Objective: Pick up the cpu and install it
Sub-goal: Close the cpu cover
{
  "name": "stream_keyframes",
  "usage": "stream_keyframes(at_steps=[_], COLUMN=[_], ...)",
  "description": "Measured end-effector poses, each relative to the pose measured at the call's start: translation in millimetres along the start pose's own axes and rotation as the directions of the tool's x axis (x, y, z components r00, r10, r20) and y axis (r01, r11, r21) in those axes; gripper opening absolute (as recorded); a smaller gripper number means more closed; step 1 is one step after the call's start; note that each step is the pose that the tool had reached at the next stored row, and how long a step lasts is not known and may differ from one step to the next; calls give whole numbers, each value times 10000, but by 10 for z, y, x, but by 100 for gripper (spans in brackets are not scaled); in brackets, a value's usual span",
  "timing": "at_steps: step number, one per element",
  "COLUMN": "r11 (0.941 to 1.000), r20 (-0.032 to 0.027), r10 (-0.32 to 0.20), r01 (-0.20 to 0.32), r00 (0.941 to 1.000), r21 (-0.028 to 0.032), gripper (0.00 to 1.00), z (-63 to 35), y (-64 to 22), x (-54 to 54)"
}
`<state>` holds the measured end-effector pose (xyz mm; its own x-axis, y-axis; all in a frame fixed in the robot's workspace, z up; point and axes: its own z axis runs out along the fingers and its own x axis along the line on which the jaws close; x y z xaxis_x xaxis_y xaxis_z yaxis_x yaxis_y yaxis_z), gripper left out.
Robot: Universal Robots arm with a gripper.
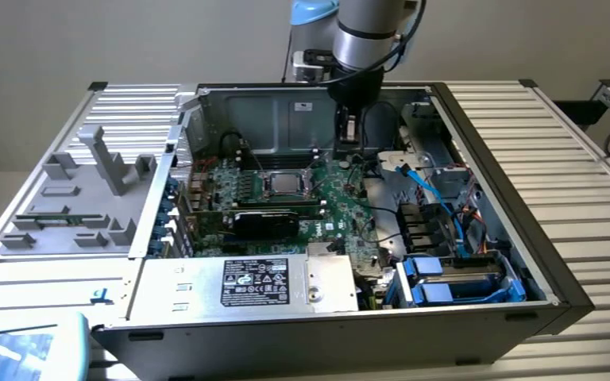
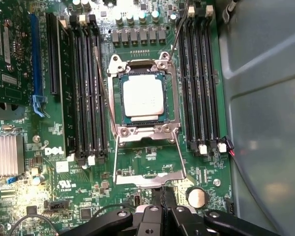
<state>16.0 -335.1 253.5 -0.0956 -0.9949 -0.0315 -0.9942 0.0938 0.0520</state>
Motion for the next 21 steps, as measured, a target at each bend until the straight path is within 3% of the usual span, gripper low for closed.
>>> stream_keyframes(at_steps=[3, 7, 21], r11=[10000, 9999, 9987], r20=[66, 89, 214], r10=[15, 52, 163], r01=[-15, -51, -152], r00=[10000, 9999, 9996], r21=[-52, -125, -486], gripper=[12, 12, 12], z=[-26, -24, -14], y=[41, 84, 301], x=[5, 10, 44])
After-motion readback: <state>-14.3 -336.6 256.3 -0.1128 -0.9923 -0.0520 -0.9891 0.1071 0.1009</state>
